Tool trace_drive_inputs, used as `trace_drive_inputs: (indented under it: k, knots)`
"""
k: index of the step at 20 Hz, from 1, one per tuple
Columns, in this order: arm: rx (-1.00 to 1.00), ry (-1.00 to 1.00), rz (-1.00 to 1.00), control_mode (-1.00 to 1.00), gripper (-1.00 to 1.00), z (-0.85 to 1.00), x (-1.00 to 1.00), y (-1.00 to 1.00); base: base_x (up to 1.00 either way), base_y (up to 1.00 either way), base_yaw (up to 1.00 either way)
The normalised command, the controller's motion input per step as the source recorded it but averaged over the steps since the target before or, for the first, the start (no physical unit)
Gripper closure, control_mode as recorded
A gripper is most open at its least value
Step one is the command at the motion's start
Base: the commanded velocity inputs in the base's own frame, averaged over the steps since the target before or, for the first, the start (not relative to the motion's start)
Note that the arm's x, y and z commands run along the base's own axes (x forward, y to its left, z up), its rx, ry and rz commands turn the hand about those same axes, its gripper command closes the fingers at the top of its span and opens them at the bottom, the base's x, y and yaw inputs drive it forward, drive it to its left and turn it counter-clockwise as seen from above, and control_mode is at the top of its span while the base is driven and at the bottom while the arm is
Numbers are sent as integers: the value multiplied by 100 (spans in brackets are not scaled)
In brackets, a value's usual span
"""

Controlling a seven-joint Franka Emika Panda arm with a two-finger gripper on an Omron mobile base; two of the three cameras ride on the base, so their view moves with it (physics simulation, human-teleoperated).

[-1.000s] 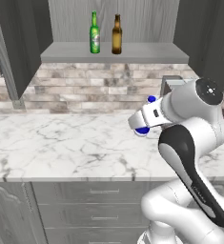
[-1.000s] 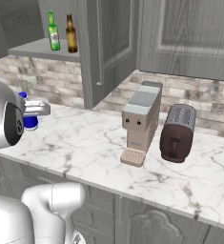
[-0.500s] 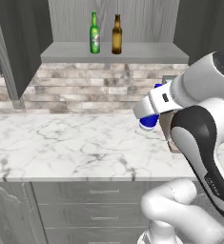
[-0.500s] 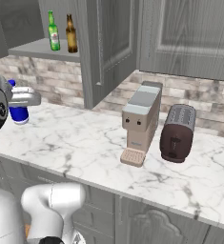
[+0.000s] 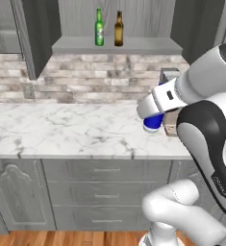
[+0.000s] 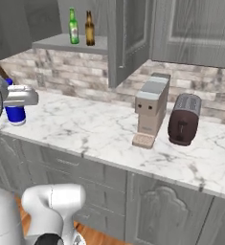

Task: Sort all alcoholic drinks to one cabinet, and non-alcoholic drinks to the other.

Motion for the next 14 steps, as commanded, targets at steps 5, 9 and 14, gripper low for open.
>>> trace_drive_inputs:
  k: [5,9,14]
  knots:
    - [0,0,0,100,100,0,0,0,-39,39,32]
    - [0,0,0,100,100,0,0,0,-2,27,41]
    - [0,0,0,100,100,0,0,0,3,28,47]
